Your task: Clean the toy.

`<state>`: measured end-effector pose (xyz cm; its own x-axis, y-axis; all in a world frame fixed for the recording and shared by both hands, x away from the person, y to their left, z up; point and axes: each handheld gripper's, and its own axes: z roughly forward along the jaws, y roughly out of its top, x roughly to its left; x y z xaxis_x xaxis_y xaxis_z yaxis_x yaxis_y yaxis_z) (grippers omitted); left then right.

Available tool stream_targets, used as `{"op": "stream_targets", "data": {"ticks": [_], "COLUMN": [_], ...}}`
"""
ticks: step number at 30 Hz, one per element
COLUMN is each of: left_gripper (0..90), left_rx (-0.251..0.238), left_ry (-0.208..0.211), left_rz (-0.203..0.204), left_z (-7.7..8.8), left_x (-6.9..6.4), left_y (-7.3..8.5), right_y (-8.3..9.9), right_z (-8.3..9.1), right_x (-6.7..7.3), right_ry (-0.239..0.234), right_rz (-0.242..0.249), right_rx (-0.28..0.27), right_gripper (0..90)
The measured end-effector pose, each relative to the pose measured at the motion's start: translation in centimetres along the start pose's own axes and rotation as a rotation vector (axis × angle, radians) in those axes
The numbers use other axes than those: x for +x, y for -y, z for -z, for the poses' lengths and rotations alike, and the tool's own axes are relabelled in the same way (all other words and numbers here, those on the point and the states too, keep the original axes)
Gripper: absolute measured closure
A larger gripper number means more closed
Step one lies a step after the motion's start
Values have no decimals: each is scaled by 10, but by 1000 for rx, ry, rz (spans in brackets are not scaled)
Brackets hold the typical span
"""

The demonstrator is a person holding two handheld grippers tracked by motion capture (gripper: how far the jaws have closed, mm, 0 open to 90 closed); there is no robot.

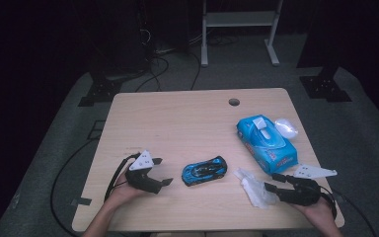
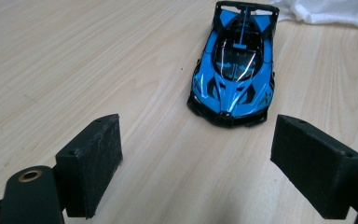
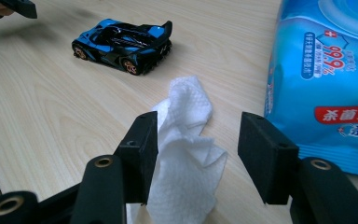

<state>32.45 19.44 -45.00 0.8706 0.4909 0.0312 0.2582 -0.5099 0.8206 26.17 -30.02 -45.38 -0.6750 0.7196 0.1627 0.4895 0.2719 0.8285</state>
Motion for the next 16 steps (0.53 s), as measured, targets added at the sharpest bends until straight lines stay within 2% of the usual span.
{"op": "stream_targets", "data": {"ticks": [16], "left_gripper": [147], "left_rx": [1], "left_ry": [-14], "left_rz": [23], "left_z": [10], "left_x": [-1], "left_y": [16], "right_y": [10], "right_z": [9], "right_x": [-7], "right_ry": [30], "right_rz": [-21], "right_rx": [-26], "right_gripper": [419]}}
